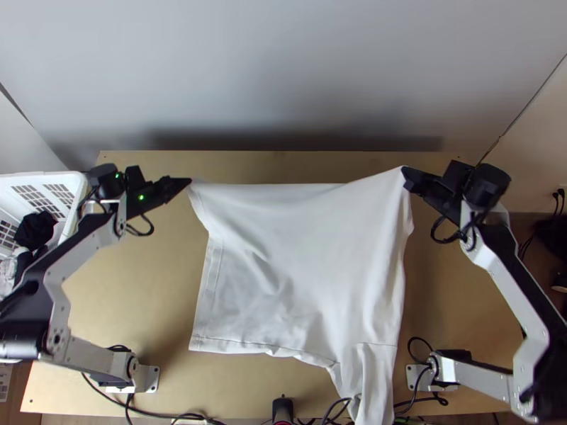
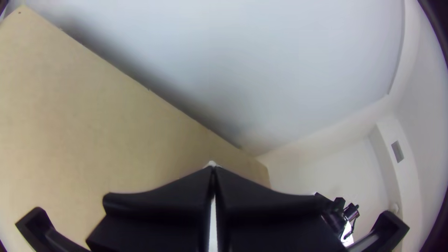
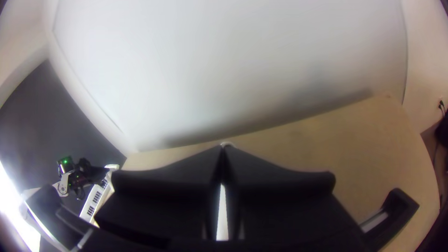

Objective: Fold the t-shirt

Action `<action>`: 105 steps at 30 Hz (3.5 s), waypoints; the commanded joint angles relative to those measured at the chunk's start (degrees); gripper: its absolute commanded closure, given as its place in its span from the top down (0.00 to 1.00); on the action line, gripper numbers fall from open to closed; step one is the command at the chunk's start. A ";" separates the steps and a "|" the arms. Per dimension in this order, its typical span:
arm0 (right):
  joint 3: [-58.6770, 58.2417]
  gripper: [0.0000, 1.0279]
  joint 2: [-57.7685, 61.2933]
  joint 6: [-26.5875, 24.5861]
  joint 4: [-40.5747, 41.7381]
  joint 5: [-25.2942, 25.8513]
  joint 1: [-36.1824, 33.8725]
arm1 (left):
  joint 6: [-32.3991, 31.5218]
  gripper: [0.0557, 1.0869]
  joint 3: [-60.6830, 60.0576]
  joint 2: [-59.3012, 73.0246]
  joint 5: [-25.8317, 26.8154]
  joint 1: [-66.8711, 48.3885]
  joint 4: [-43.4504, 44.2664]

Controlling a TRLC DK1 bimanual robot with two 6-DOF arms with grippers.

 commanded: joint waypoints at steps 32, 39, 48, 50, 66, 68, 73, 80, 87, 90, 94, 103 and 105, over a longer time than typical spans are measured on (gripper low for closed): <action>24.15 0.03 35.33 -0.06 3.02 11.75 2.02 | 8.08 0.03 42.05 38.07 -17.35 -0.87 -10.04; 26.17 0.03 37.53 -0.15 1.88 16.05 2.02 | 13.36 0.03 42.05 38.95 -22.27 -1.31 -12.41; 25.56 0.03 33.48 -0.15 -5.42 16.05 2.28 | 14.85 0.03 37.56 32.45 -20.34 -1.66 -16.19; 25.03 0.03 32.08 -0.32 -7.27 15.96 2.54 | 14.85 0.03 35.28 30.52 -18.75 -1.66 -16.19; 28.98 0.03 29.53 -2.17 -23.96 14.21 5.09 | 15.73 0.03 33.87 23.75 -14.45 -4.47 -26.30; 29.60 0.03 29.44 -2.17 -26.34 14.21 5.18 | 16.26 0.03 33.87 23.31 -14.36 -4.56 -27.09; 31.09 0.03 29.18 -3.58 -34.16 13.77 4.92 | 19.16 0.03 34.93 22.96 -13.48 -4.47 -33.42; 29.77 0.03 26.10 -6.56 -39.96 13.68 3.69 | 23.64 0.03 35.72 22.08 -10.67 -3.42 -41.41; 25.29 0.03 19.77 -10.87 -41.63 12.19 3.16 | 28.74 0.03 35.45 20.93 -7.42 -2.45 -47.48; 23.10 0.03 16.61 -13.24 -42.69 10.25 3.33 | 30.85 0.03 35.45 19.79 -5.13 -2.01 -50.20; 19.76 0.03 11.77 -16.67 -42.69 6.82 3.42 | 30.93 0.03 35.10 17.77 -1.00 -1.04 -50.82; 15.80 0.03 8.26 -20.19 -43.30 4.27 3.42 | 36.03 0.03 32.03 16.28 1.02 -0.78 -54.16; 15.89 0.03 8.43 -20.72 -45.15 3.92 3.42 | 37.61 0.03 31.76 16.36 1.02 -0.87 -56.35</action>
